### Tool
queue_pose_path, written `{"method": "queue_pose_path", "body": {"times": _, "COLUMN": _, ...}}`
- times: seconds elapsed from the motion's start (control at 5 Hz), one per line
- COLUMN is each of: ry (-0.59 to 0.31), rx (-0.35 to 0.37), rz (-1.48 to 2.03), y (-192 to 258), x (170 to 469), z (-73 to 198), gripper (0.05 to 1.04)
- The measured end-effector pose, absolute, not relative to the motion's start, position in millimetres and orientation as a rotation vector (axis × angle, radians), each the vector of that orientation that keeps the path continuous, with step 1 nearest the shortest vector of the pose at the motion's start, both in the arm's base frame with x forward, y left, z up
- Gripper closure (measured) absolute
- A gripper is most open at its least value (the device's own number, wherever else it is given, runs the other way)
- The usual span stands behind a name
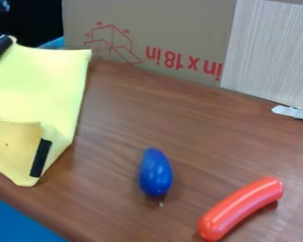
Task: Fold the cloth from top right to bottom left
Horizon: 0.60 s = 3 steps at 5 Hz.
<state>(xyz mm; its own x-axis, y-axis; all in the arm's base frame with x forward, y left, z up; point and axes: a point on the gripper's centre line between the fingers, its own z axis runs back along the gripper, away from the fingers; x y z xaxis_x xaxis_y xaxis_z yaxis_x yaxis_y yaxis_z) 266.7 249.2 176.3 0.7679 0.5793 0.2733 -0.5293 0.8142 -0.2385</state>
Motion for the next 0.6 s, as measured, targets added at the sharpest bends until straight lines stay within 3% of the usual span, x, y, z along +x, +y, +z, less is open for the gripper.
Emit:
{"method": "queue_pose_path", "body": {"times": 0.4, "ry": -0.286, "rx": -0.046, "rz": 0.626, "y": 271, "x": 253, "z": 167, "gripper": 1.034}}
{"method": "queue_pose_path", "body": {"times": 0.6, "ry": -0.29, "rx": 0.003, "rz": 0.647, "y": 284, "x": 246, "z": 174, "gripper": 1.034}}
